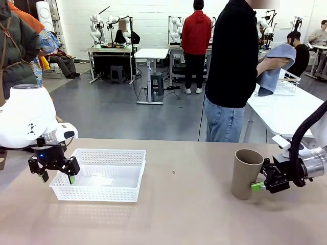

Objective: Clean and organize the cups into the basket.
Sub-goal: Pick up the Organizing basket and move it to the center of the table, then pick up the Reusable plastic cup from the right side of the table and place it inside the Organizing basket.

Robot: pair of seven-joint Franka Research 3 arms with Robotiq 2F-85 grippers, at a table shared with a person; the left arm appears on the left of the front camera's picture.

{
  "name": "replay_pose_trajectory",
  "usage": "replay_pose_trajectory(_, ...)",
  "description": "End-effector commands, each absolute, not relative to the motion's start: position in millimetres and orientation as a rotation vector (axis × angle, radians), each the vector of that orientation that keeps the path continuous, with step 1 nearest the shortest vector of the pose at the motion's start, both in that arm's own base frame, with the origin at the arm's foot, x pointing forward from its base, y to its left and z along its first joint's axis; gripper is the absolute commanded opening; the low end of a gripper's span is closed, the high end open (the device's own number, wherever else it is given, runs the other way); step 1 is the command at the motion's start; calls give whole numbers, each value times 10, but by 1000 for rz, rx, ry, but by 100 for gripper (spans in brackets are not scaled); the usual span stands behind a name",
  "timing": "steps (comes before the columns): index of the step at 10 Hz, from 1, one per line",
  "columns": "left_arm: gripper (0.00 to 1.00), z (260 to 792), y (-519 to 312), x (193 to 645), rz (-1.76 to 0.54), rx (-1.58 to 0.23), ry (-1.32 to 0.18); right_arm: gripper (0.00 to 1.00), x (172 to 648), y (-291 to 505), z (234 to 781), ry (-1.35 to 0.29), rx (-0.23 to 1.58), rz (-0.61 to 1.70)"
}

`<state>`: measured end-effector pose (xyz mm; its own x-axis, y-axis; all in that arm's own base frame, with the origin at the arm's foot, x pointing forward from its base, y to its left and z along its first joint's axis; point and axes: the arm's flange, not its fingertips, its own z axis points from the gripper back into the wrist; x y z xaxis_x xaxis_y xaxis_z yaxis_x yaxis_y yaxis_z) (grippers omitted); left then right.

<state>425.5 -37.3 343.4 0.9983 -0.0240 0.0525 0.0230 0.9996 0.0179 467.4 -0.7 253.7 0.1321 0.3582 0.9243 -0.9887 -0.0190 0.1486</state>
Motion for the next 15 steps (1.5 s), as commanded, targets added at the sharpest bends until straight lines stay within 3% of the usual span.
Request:
replay_pose_trajectory(1, 100, 3425, -390, 4331, 15, 49, -53, 100, 4640, 151, 2512, -813, 1031, 1315)
replay_pose_trajectory(7, 100, 3395, -376, 4356, 14, 14, -49, 100, 4591, 363, 2462, -772, 1096, 1350)
replay_pose_trajectory(8, 100, 3390, -381, 4360, -5, -13, -38, 43, 4580, 342, 2464, -768, 1102, 1367)
replay_pose_trajectory(9, 41, 3385, -386, 4365, 3, 2, -22, 43, 4582, 327, 2467, -776, 1097, 1365)
replay_pose_trajectory(10, 41, 3379, -397, 4364, 18, -4, 0, 0, 4585, 311, 2472, -782, 1098, 1351)
replay_pose_trajectory(11, 0, 3374, -393, 4365, 35, -12, 24, 38, 4583, 308, 2468, -781, 1102, 1349)
replay_pose_trajectory(12, 37, 3369, -396, 4366, 38, -16, 37, 0, 4577, 307, 2468, -779, 1104, 1349)
replay_pose_trajectory(13, 0, 3366, -394, 4363, 41, -15, 41, 0, 4576, 306, 2463, -776, 1106, 1350)
replay_pose_trajectory(14, 0, 3364, -391, 4365, 43, -15, 45, 0, 4575, 304, 2462, -774, 1106, 1350)
replay_pose_trajectory(15, 0, 3363, -390, 4366, 43, -15, 47, 27, 4574, 302, 2462, -772, 1107, 1351)
